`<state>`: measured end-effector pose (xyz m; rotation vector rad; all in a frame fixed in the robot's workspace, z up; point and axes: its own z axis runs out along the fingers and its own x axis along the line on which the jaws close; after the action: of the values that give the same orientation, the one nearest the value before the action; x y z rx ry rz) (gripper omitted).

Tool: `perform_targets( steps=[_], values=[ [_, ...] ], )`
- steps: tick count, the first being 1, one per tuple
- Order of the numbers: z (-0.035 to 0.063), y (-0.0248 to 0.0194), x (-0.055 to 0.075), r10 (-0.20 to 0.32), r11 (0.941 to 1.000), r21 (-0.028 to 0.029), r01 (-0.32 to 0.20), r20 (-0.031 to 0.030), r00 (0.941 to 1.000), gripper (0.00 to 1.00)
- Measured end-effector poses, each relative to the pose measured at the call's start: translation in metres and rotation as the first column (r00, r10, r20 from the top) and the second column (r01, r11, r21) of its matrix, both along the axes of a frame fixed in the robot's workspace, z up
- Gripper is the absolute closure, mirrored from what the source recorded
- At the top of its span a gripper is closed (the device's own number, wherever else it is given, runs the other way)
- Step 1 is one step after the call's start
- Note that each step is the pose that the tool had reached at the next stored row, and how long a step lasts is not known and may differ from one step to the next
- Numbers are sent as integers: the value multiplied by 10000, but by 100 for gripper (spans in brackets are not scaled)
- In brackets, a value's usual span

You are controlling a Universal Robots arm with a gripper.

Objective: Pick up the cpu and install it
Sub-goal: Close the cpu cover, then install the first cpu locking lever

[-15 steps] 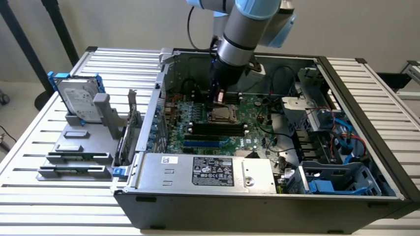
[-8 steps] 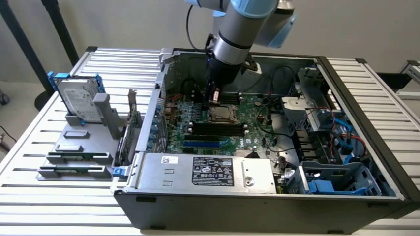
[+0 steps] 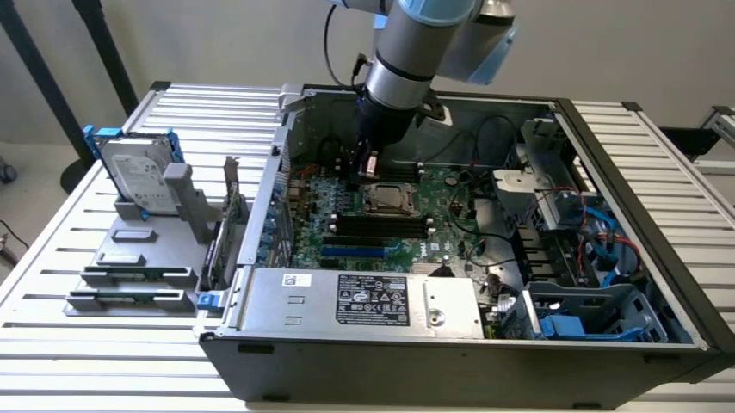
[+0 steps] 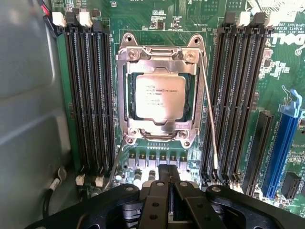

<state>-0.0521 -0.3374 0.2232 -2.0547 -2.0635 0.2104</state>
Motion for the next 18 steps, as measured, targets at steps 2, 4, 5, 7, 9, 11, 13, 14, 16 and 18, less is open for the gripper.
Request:
perform_targets(
  steps=[2,4,5,7,9,11,13,14,16,18],
  values=[
    [1,0,0,1,10000,3,-1,1,10000,89],
    [13,0,0,0,10000,0,0,0,10000,89],
    [24,0,-1,-1,10000,1,1,-1,10000,89],
    [27,0,-1,-1,10000,0,1,-1,10000,89],
    [29,0,0,-1,10000,0,1,-1,10000,89],
    [31,0,-1,-1,10000,0,1,0,10000,89],
    [34,-1,-1,2,10000,0,-2,0,10000,89],
    [36,-3,-6,-1,10000,-2,1,-2,10000,89],
    [36,-11,-18,0,10000,-1,0,-2,10000,89],
    [36,-22,-43,-1,10000,3,1,-1,10000,89]
  ],
)
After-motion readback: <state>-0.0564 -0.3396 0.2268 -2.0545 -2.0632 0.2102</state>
